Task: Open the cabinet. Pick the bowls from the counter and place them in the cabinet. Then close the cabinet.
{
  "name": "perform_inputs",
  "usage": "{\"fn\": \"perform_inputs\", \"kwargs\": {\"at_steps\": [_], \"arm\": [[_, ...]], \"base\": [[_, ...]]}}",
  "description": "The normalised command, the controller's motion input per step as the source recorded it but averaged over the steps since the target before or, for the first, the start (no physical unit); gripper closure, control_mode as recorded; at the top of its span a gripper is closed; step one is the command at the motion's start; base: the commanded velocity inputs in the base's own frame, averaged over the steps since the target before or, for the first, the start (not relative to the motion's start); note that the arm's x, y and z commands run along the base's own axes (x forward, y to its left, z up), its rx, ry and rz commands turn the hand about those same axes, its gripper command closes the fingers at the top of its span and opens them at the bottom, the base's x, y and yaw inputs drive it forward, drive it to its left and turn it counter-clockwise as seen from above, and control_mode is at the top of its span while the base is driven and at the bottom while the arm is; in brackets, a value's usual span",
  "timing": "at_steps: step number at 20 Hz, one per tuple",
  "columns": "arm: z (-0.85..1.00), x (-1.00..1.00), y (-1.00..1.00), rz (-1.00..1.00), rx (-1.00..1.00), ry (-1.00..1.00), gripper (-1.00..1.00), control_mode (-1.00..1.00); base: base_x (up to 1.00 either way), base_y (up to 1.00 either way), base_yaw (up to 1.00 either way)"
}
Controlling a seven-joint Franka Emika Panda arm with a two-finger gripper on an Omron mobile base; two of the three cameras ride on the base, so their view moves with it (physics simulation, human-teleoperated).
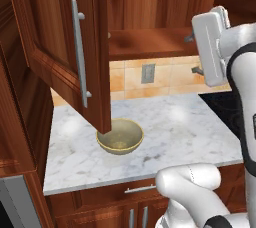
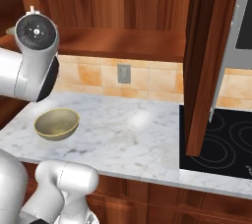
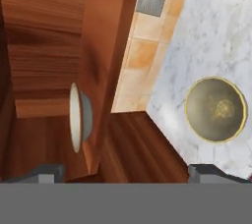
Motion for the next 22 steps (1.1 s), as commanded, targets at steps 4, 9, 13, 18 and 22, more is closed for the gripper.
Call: {"fn": "perform_inputs", "kwargs": {"at_steps": [4,9,13,18,22], "arm": [[-0.37,-0.28,-0.23,0.11,-0.03,-0.03,-1.0,-1.0],[-0.57,-0.26,-0.16,0.15,-0.05,-0.12,-1.0,-1.0],[-0.6,-0.06,-0.02,0.14,-0.07,-0.09,-1.0,-1.0],[-0.49,0.0,0.0,0.11,-0.09,-0.02,-1.0,-1.0],[-0.44,0.0,0.0,0.11,-0.06,0.0,-1.0,-1.0]], "base": [[0.0,0.0,0.0],[0.0,0.0,0.0],[0.0,0.0,0.0],[0.0,0.0,0.0],[0.0,0.0,0.0]]}}
